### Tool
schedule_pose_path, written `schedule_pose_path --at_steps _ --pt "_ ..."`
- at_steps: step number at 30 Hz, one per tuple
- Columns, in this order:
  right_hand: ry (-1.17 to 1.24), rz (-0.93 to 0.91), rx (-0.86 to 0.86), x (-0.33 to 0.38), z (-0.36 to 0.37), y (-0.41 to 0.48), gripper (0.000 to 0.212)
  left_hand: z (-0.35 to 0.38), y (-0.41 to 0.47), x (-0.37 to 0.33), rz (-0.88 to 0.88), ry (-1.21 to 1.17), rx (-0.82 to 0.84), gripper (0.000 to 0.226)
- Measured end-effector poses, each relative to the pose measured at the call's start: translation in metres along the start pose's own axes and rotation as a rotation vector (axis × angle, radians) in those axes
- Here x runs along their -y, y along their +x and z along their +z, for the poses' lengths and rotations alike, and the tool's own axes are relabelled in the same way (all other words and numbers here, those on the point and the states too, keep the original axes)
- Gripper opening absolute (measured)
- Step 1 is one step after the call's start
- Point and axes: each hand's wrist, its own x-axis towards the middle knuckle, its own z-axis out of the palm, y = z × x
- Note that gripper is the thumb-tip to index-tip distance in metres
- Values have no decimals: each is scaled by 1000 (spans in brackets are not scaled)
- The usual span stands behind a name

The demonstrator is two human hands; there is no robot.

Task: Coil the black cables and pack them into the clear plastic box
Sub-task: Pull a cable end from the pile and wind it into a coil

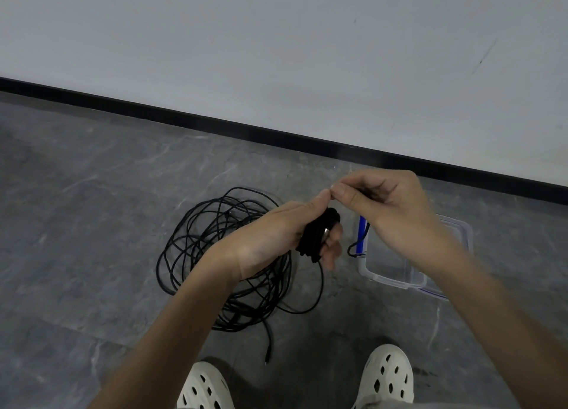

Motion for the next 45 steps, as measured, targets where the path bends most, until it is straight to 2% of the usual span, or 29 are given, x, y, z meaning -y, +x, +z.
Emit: schedule_pose_path --at_steps 9,15,24,29,31,35,38,42,45 --pt "35 -48 -58 2 2 -3 11 -3 -2 -3 -17 -22 -30 51" --pt "22 -47 -43 0 1 -2 13 -1 -4 -5 18 -41 41 49" --pt "-11 9 63 -1 1 0 29 1 -4 -7 110 -349 106 39" --pt "79 77 96 1 8 -1 49 -1 -5 -8 126 -539 78 41" --pt "115 121 115 2 12 -1 49 -2 -3 -7 144 -604 65 41" --pt "169 241 153 1 20 -3 32 -3 0 -6 233 -747 -14 41" --pt "89 303 238 0 26 -6 28 -8 1 -5 313 -769 -147 46" --pt "6 317 309 3 32 -9 25 -13 2 -1 394 -788 -312 32" --pt "-56 312 349 4 34 -9 21 -10 5 -1 421 -707 -401 23"
